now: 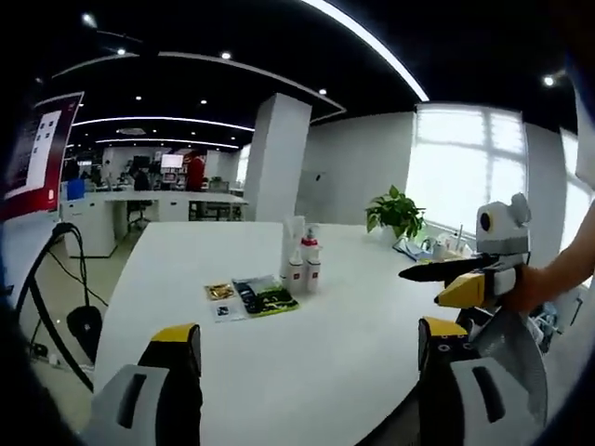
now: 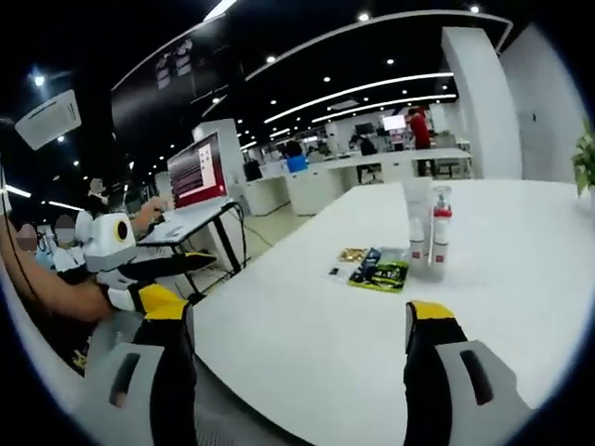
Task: Arrange the skincare products in the storage area until every visible bottle or jar stands upright without overlapping.
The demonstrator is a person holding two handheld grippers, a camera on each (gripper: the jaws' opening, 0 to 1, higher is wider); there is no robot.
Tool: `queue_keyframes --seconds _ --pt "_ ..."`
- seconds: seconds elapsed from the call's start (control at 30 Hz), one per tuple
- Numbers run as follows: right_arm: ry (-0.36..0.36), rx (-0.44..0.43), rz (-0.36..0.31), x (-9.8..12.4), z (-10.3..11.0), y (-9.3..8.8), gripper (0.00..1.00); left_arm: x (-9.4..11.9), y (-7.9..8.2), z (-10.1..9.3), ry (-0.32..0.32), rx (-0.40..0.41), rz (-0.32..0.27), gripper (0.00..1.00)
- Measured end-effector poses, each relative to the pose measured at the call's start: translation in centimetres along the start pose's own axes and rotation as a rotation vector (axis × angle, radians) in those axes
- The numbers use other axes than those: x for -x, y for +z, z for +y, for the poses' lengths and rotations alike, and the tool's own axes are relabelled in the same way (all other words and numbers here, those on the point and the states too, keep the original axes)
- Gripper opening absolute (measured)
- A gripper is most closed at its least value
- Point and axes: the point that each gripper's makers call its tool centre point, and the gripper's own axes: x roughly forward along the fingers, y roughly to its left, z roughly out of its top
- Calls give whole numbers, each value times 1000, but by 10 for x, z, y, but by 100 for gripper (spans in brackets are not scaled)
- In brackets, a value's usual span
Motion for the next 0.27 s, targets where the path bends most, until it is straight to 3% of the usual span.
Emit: queue_keyframes --seconds 0.13,0.27 --pt "10 31 6 -2 -2 -3 90 -7 -12 -4 0 -33 52 100" --pt "14 67 3 -5 -4 -2 86 -10 -15 -2 27 -62 65 100"
